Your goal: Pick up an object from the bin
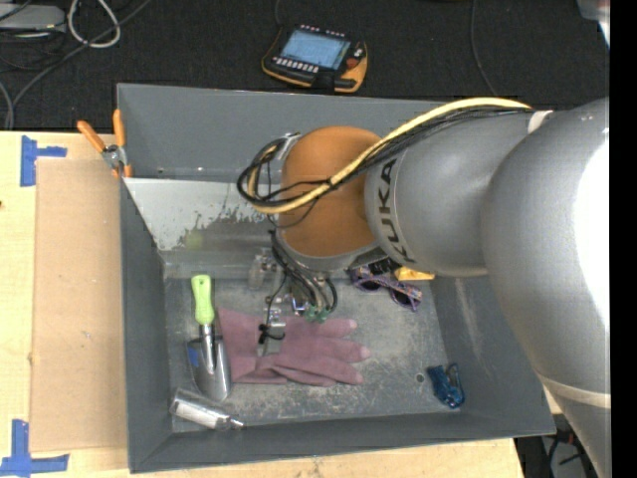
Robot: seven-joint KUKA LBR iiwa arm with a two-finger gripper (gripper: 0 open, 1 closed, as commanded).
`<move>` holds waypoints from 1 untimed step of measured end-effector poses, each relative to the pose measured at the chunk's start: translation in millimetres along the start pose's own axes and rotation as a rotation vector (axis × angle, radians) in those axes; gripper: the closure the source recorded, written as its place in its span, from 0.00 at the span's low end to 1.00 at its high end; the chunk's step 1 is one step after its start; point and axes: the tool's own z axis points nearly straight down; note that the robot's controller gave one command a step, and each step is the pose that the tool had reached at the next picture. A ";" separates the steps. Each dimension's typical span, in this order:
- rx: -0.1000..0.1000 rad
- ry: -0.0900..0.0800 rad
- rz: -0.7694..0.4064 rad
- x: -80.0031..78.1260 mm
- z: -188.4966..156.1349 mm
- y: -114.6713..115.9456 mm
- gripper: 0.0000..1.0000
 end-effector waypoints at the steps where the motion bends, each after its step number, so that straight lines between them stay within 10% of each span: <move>1: 0.000 0.000 0.000 0.0 0.0 0.0 0.00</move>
Offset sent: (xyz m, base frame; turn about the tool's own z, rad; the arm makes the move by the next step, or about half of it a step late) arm -0.0583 0.0109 -0.0555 -0.0879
